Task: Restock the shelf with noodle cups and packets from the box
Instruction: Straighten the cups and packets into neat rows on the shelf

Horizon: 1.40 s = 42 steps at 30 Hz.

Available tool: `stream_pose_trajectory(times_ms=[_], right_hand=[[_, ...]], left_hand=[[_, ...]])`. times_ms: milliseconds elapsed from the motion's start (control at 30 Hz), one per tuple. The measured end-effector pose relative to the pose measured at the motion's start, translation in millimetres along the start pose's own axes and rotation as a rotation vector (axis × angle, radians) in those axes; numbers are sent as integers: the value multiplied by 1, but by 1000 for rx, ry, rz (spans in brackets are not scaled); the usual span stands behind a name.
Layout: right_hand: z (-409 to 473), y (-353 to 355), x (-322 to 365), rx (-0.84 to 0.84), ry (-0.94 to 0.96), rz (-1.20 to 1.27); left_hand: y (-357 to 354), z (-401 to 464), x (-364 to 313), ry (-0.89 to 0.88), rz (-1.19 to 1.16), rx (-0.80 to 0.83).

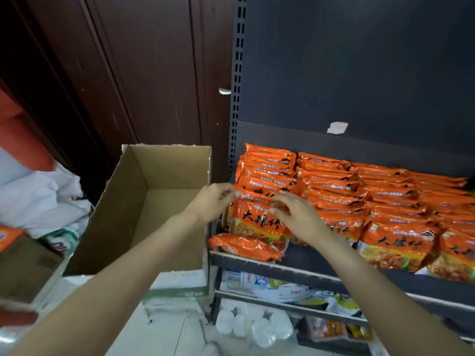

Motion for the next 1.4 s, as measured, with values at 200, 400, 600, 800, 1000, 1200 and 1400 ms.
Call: stream_pose_trajectory(times_ms=[200,400,600,800,1000,1200,1400], right_hand=[[-39,-20,16,199,39,50],[-43,-31,17,144,21,34],[-35,-32,8,-66,-114,-82],[-36,-42,9,-61,-156,-309],[-25,-42,7,-7,-178,-410],[-14,-55,7,-12,-174,-583],[-15,-54,-2,-217,-134,-726]], left_hand=[[-7,-44,6,58,162,276],[-16,-46,20,17,543,179],[-17,-26,26,43,383,38],[-23,-19,24,-98,434,12],[-32,4,25,200,136,122],[-33,16,31,218,-115,199],[-39,15,29,131,-235,219]])
Point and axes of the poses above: each hand's wrist, its own z-axis towards the middle knuckle, its own y-axis out of the back of the hand, x = y × z, the point moved 2 cm from there along z, towards the middle knuckle, and after that the axes turned 6 degrees about y, right-handed, at the moved point
